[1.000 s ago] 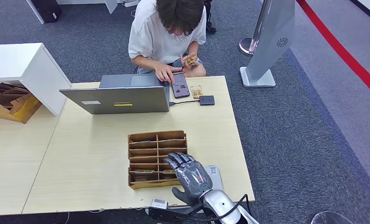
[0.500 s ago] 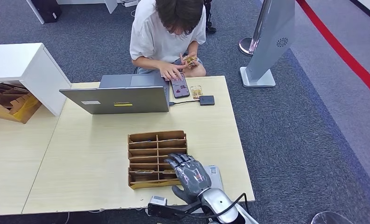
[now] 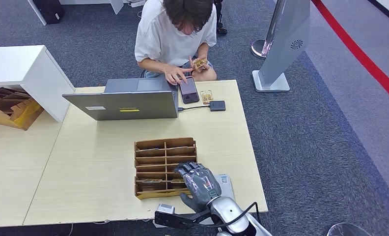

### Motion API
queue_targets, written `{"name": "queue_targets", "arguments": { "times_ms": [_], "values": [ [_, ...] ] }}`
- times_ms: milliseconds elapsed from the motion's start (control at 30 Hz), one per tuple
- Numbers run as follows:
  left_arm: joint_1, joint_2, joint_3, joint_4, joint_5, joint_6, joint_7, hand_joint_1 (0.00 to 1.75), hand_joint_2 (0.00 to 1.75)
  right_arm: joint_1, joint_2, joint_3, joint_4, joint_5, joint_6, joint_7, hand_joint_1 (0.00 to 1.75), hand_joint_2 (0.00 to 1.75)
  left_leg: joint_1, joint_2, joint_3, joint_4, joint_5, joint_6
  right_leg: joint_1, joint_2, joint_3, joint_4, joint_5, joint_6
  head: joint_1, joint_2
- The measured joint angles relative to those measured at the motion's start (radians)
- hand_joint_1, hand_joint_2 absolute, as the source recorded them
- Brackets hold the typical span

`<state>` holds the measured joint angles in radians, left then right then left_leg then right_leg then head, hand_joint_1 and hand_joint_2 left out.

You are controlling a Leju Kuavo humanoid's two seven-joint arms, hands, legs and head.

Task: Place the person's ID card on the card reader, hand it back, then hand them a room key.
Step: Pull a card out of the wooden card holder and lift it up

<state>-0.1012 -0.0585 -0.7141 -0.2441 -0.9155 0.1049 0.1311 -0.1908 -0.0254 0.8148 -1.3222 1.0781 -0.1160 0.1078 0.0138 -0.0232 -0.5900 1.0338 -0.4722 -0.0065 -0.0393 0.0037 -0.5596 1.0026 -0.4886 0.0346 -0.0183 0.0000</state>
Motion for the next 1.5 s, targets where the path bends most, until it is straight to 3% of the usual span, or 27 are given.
{"name": "queue_targets", "arguments": {
  "times_ms": [367, 500, 633, 1500],
  "values": [
    [0.0, 0.0, 0.0, 0.0, 0.0, 0.0, 0.0, 0.0, 0.0, -0.003, 0.003, -0.002, 0.003, 0.0, 0.0, 0.001, 0.59, 1.75, 0.0, 0.0, 0.0, 0.0, 0.0, 0.0, 0.0, 0.0, 0.0, 0.0, 0.0, 0.0, 0.0, 0.0],
    [0.0, 0.0, 0.0, 0.0, -0.002, -0.001, 0.0, 0.0, 0.0, -0.007, 0.007, -0.005, 0.009, -0.001, 0.0, 0.003, 0.69, 1.75, 0.0, 0.0, 0.0, 0.0, 0.0, 0.0, 0.0, 0.0, 0.0, 0.0, 0.0, 0.0, 0.0, 0.0],
    [0.0, 0.0, 0.0, 0.0, -0.002, -0.002, 0.0, 0.0, 0.0, -0.009, 0.007, -0.006, 0.01, -0.001, -0.002, 0.003, 0.89, 1.75, 0.0, 0.0, 0.0, 0.0, 0.0, 0.0, 0.0, 0.0, 0.0, 0.0, 0.0, 0.0, 0.0, 0.0],
    [0.0, 0.0, 0.0, 0.0, -0.003, -0.002, 0.0, 0.0, 0.0, -0.009, 0.018, -0.014, 0.01, -0.001, -0.016, 0.02, 0.75, 1.75, 0.0, 0.0, 0.0, 0.0, 0.0, 0.0, 0.0, 0.0, 0.0, 0.0, 0.0, 0.0, 0.0, 0.0]
  ]
}}
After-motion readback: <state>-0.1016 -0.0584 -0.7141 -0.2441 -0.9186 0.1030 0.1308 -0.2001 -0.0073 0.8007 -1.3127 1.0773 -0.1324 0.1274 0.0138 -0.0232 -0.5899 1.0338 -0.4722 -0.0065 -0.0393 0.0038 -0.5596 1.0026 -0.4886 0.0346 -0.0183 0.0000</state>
